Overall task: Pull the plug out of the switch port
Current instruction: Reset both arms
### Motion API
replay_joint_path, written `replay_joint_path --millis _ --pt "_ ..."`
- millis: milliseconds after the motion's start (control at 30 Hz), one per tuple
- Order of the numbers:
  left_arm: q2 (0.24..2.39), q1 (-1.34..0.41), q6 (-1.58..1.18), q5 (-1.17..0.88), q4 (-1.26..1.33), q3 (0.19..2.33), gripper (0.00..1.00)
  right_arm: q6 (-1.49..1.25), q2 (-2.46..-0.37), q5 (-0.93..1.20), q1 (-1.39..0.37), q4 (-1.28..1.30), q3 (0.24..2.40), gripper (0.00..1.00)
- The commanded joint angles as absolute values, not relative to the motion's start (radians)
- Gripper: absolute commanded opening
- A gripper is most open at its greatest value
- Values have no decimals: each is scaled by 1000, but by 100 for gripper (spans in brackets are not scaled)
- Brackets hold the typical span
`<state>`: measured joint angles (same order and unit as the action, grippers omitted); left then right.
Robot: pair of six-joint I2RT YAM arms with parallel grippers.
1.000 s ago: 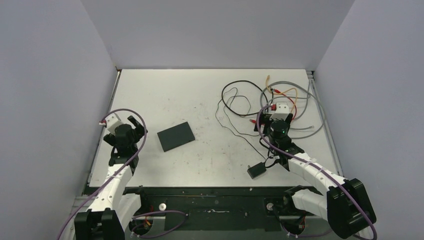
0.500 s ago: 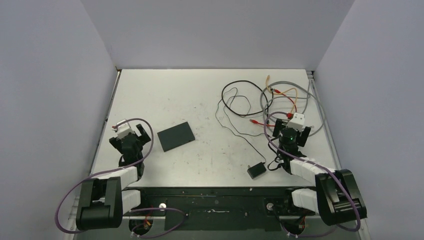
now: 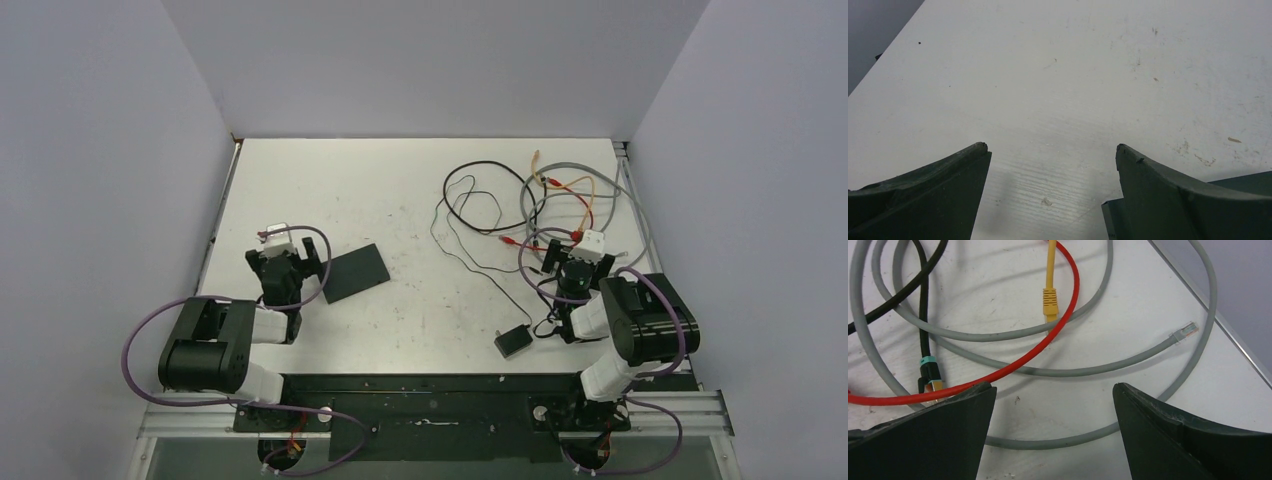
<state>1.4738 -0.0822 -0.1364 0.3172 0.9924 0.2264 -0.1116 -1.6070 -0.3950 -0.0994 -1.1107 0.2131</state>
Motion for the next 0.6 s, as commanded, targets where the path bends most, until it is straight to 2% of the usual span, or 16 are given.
replay_joint_path --millis 0,567 --pt "1457 -83 -115 320 1093 252 96 -102 -1607 -353 -98 -1230 235 90" --pt "1469 -84 -104 312 1110 250 96 -78 -1617 -376 -119 -1236 244 90"
